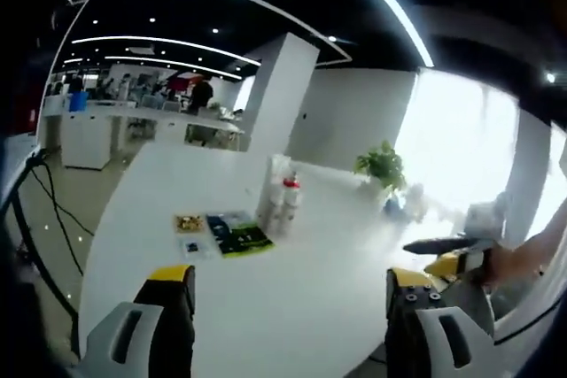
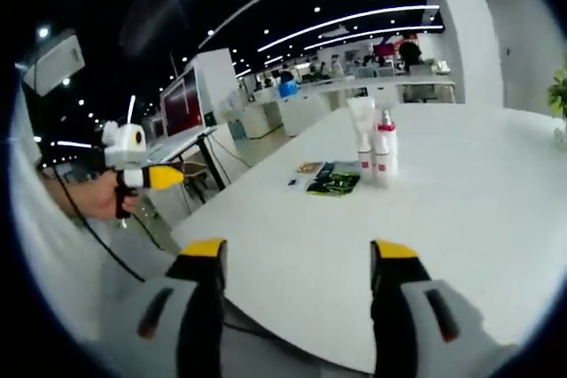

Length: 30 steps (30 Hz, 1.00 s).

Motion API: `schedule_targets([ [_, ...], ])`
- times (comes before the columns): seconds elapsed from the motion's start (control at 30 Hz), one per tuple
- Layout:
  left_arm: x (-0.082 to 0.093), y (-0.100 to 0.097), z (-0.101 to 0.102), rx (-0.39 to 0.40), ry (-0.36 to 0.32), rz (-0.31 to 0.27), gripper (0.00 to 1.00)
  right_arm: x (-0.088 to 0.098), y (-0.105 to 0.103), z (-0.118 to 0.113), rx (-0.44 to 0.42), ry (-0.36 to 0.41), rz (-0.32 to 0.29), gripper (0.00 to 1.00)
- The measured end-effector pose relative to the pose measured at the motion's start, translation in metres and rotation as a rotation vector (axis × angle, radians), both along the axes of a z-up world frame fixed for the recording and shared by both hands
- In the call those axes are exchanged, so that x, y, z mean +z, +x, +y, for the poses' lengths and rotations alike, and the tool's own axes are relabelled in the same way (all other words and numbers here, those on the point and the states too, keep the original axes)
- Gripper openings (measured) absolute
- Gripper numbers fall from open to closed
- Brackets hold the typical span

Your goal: Arrange the skincare products in the storage area until every visible bottle or jar stands upright without overlapping.

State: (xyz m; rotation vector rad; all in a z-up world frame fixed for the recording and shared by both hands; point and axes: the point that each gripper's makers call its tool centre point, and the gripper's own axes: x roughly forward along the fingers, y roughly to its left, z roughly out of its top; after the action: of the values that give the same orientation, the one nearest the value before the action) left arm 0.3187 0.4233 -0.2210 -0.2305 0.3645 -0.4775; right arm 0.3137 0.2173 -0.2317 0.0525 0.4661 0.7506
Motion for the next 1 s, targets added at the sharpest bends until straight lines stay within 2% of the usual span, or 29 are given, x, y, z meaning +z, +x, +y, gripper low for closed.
schedule_targets([
  [0.07,-0.001,-0.003,0.0,0.017,0.035,-0.025,0.93,0.006,0.001,-0.001,-0.002,-0.016,-0.045,0.77],
  [0.13,0.002,-0.004,-0.005,0.025,0.031,-0.077,0.97,0.009,-0.001,0.0,0.002,-0.007,-0.055,0.8],
  [0.17,0.002,-0.005,-0.006,0.027,0.029,-0.077,1.0,0.018,0.001,0.003,0.005,0.043,-0.092,0.82],
  [0.23,0.003,-0.006,-0.009,0.01,0.088,-0.098,1.0,0.033,0.003,0.004,0.002,0.121,-0.156,0.88],
  [0.27,0.005,-0.006,-0.011,0.004,0.112,-0.103,1.0,0.035,0.005,0.003,-0.004,0.131,-0.175,0.9],
  [0.3,0.006,-0.006,-0.013,0.0,0.107,-0.106,1.0,0.035,0.006,0.002,-0.008,0.131,-0.182,0.92],
  [0.33,0.012,-0.005,-0.018,-0.021,0.099,-0.146,1.0,0.032,0.008,0.0,-0.02,0.131,-0.175,0.94],
  [0.4,0.016,-0.004,-0.018,-0.015,0.085,-0.167,1.0,0.027,0.012,-0.002,-0.041,0.105,-0.183,0.96],
  [0.47,0.017,-0.005,-0.019,-0.009,0.066,-0.176,1.0,0.025,0.015,-0.004,-0.05,0.062,-0.216,0.98],
  [0.53,0.016,-0.005,-0.02,-0.009,0.063,-0.181,1.0,0.022,0.012,-0.001,-0.038,0.034,-0.229,0.99],
  [0.57,0.015,-0.006,-0.02,-0.006,0.066,-0.201,1.0,0.02,0.009,0.002,-0.012,-0.009,-0.263,0.99],
  [0.67,0.009,-0.007,-0.016,0.02,0.075,-0.2,1.0,0.017,0.004,0.009,0.018,-0.027,-0.266,1.0],
  [0.7,-0.001,-0.011,-0.012,0.046,0.063,-0.144,1.0,0.018,0.002,0.012,0.025,-0.015,-0.257,1.0],
  [0.73,-0.01,-0.013,-0.015,0.027,0.066,-0.098,1.0,0.021,0.003,0.01,0.02,0.0,-0.261,1.0],
  [0.77,-0.011,-0.013,-0.015,0.027,0.073,-0.089,1.0,0.022,0.003,0.009,0.017,0.001,-0.262,1.0],
  [0.8,-0.009,-0.011,-0.015,0.034,0.086,-0.093,1.0,0.026,0.008,0.002,-0.02,0.013,-0.264,1.0],
  [0.83,0.006,-0.006,-0.015,0.041,0.099,-0.172,1.0,0.03,0.01,-0.002,-0.051,0.031,-0.261,1.0],
  [0.93,0.01,-0.004,-0.017,0.047,0.09,-0.167,1.0,0.037,0.017,-0.013,-0.098,0.065,-0.257,1.0],
  [1.0,0.01,-0.002,-0.018,0.048,0.122,-0.175,1.0,0.036,0.02,-0.016,-0.109,0.061,-0.249,1.0],
])
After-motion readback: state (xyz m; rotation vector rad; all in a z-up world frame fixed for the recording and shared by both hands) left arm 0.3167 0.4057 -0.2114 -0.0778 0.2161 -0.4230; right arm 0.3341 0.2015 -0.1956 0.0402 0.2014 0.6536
